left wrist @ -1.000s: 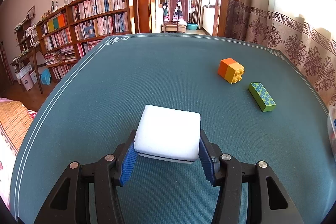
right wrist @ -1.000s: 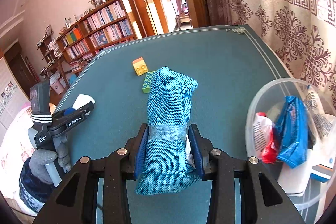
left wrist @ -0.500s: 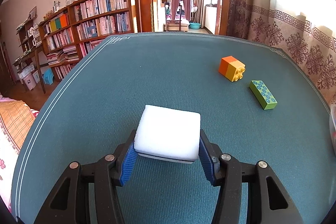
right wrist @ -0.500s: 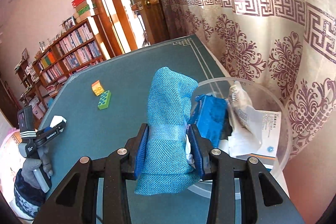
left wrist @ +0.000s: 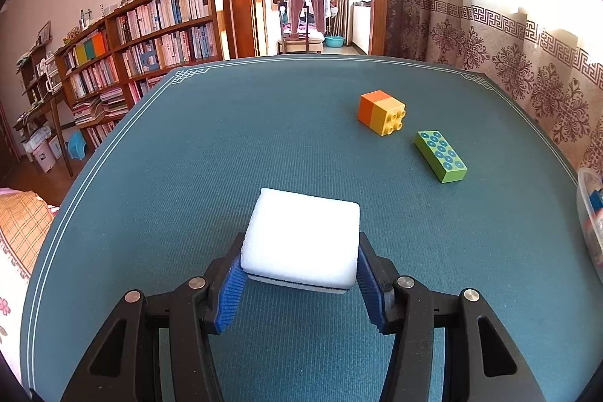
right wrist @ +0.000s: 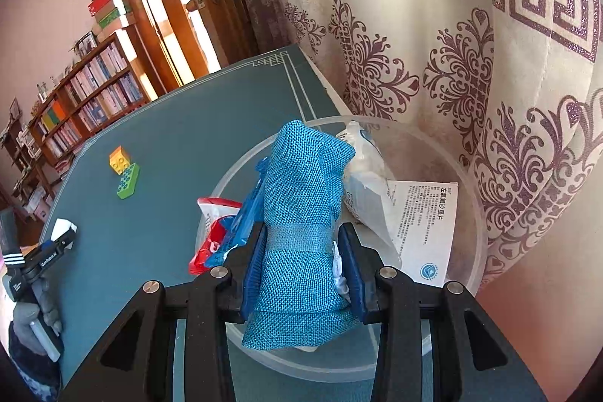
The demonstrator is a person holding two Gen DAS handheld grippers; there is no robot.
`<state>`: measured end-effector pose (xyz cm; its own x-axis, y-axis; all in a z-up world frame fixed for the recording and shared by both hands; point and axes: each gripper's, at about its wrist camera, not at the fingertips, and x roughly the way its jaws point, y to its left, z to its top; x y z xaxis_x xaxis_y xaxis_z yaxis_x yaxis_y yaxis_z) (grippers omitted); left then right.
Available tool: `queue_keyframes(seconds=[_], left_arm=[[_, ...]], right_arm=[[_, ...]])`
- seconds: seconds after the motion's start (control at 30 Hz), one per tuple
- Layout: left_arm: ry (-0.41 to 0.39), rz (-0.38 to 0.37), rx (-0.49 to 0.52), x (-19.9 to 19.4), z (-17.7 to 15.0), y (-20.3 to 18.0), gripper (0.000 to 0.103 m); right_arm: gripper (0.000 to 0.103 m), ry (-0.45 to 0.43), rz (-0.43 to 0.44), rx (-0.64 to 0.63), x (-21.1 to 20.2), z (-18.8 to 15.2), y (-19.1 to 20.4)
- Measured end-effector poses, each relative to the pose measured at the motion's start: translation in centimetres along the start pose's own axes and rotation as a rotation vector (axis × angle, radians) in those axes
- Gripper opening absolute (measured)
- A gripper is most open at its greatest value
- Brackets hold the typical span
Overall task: Organize objects
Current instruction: 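Carry the towel roll into the bowl with the right tool while left holds sponge, then lower the white sponge into the clear bowl and open the left tool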
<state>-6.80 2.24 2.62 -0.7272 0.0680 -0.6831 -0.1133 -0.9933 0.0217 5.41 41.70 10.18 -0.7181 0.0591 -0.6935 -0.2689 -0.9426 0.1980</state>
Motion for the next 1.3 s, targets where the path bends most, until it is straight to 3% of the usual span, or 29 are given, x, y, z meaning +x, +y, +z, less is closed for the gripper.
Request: queue_keyframes(seconds=[0.3, 0.47, 0.87, 1.03, 1.3], left_arm=[[0.014, -0.097, 0.023, -1.0, 0.3, -3.2, 0.057], [0.012, -0.154, 0.064, -1.5, 0.6, -6.0, 0.057], [-0.021, -0.282, 0.220, -2.8, 2.6, -15.5, 0.057], [-0.049, -0.353, 0.292, -3.0, 3.3, -20.3, 0.057], [-0.014, -0.418, 0.372, -1.3, 3.5, -26.2, 0.057]], right_arm=[[0.045, -0.017, -0.022, -0.001, 0.2, 0.2, -0.3], [0.063, -0.069, -0.018, -0.012, -1.5, -0.3, -0.2], [0.063, -0.177, -0.043, -0.079, -5.7, -2.8, -0.2], [0.063, -0.181, -0.005, -0.089, -5.7, -4.1, 0.0], [0.063, -0.191, 0.009, -0.105, -5.4, -4.9, 0.6]])
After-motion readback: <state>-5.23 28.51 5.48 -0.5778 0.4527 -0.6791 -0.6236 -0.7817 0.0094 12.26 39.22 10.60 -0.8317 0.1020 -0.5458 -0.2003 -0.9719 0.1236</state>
